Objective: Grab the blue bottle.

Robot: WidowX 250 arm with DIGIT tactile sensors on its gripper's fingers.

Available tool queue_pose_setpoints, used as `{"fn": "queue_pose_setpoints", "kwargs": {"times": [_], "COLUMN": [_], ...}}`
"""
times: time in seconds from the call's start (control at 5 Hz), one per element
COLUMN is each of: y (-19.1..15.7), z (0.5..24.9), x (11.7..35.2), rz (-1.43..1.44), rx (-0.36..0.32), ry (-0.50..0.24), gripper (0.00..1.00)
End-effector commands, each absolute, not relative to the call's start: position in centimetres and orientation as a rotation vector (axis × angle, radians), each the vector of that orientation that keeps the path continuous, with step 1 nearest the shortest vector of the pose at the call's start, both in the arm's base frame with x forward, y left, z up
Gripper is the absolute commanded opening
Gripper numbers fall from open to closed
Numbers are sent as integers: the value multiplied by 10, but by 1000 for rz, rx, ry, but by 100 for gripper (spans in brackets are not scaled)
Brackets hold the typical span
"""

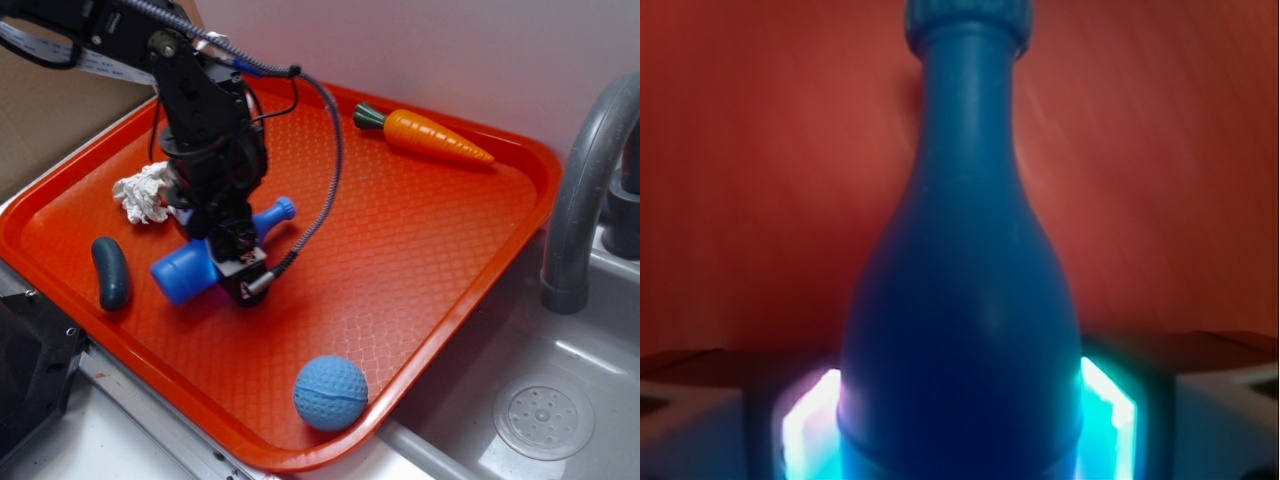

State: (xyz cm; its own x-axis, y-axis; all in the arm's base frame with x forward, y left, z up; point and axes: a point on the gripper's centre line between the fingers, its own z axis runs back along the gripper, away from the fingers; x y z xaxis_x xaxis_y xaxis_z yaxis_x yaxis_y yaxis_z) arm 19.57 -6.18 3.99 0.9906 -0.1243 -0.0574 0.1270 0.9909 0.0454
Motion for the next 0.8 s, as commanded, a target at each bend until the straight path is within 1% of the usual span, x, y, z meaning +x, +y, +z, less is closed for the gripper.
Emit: {"fn": "queue_pose_setpoints", "kwargs": {"times": [0.0,0.2,0.4,0.6], "y": [-54,-52,-47,-41], "z": [140,182,197,183], "x": [192,175,174,186], "rz": [-149,-113,-72,-89], "rx": [-39,-100,-144,-192], "ry": [-5,-56,-78,-44], "gripper": [0,0,0,0]}}
